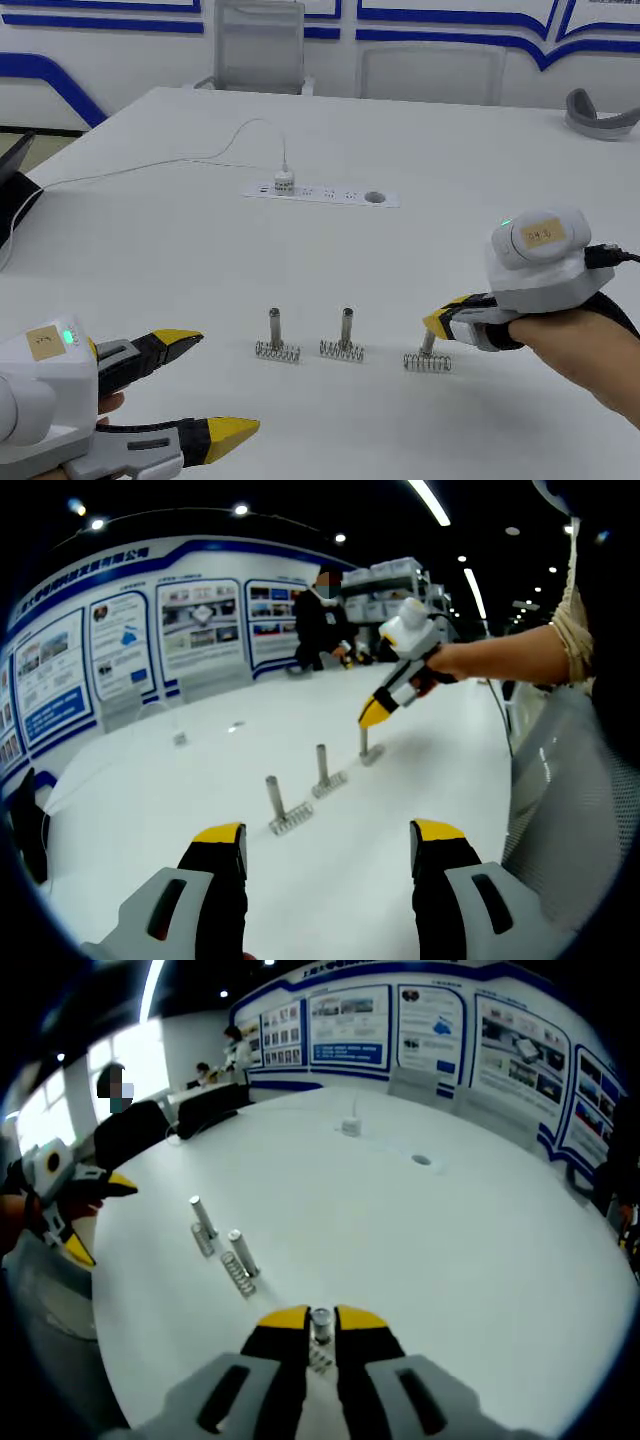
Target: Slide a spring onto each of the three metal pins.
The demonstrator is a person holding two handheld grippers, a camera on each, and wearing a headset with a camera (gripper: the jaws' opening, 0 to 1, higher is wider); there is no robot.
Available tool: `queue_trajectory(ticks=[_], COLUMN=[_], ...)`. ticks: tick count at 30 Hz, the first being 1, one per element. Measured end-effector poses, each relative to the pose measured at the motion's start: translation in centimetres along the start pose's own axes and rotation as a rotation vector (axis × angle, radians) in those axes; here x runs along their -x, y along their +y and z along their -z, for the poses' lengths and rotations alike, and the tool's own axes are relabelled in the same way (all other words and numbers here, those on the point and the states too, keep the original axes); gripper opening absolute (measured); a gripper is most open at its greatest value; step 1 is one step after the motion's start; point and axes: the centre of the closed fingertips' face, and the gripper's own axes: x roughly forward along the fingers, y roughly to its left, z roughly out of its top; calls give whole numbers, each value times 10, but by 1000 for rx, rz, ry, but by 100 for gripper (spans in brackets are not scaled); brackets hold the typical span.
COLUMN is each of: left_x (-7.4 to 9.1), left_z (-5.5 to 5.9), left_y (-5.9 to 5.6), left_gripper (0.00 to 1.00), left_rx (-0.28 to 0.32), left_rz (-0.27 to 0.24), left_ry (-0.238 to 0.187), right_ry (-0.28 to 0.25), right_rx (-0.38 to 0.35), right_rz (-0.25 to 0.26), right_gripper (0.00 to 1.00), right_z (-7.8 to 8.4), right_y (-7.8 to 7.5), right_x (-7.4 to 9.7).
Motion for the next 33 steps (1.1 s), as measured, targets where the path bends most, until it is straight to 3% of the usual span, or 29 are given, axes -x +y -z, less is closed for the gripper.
queue_trajectory(ticks=[10, 21, 33], left_x=[-1, -1, -2], left_z=[-2, -1, 1], left_y=[0, -1, -4], left_gripper=[67, 67, 67], left_rx=[-4, -3, 3], left_rz=[7, 12, 12], left_ry=[-3, 0, 2], right_ry=[-19, -6, 44], right_rx=[12, 40, 98], right_rz=[0, -14, -80], right_gripper=[13, 17, 19], right_z=[-1, 11, 30], right_y=[0, -4, 8], right_x=[11, 12, 4])
